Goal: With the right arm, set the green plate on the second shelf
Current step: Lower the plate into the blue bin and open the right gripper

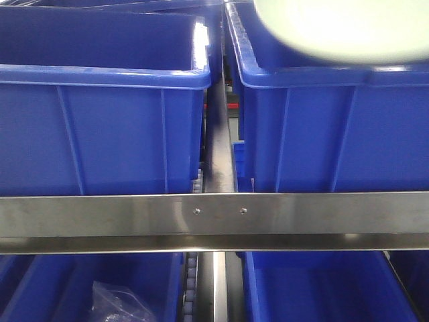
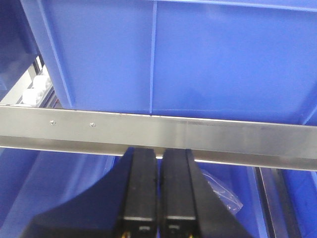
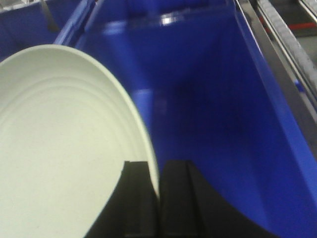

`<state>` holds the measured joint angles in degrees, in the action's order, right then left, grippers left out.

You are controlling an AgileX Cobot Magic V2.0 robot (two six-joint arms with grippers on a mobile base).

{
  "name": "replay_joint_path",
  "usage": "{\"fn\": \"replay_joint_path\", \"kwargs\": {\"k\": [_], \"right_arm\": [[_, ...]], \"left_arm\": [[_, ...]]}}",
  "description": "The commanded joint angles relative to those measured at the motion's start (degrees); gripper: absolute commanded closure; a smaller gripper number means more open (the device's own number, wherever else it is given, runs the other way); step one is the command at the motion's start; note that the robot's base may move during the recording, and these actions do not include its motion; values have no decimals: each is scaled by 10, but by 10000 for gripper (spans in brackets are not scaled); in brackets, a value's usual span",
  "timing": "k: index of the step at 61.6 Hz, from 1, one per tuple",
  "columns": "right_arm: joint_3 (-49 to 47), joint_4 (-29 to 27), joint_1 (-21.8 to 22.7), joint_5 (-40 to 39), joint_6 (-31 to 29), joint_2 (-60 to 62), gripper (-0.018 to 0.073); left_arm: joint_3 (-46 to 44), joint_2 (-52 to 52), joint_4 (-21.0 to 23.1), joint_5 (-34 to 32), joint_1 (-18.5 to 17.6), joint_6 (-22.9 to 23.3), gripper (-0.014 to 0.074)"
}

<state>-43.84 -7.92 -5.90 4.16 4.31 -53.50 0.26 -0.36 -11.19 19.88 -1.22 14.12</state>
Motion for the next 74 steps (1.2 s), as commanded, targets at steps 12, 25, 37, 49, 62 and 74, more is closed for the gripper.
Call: {"fn": "replay_joint_path", "kwargs": {"k": [12, 25, 37, 49, 62, 74], "right_arm": [[-173, -3, 28, -83, 2, -164, 503], [-222, -3, 43, -83, 2, -230, 503], [-229, -3, 43, -83, 2, -260, 503], [-229, -3, 43, -71, 2, -271, 503], [-229, -3, 43, -60, 2, -270, 379], [-229, -3, 43, -24, 2, -243, 148]], "left_arm": [[18, -12, -2, -39, -3, 0, 472], [18, -12, -2, -39, -3, 0, 472], [18, -12, -2, -39, -3, 0, 472], [18, -12, -2, -39, -3, 0, 472], [18, -12, -2, -39, -3, 0, 472], [18, -12, -2, -39, -3, 0, 472]]}}
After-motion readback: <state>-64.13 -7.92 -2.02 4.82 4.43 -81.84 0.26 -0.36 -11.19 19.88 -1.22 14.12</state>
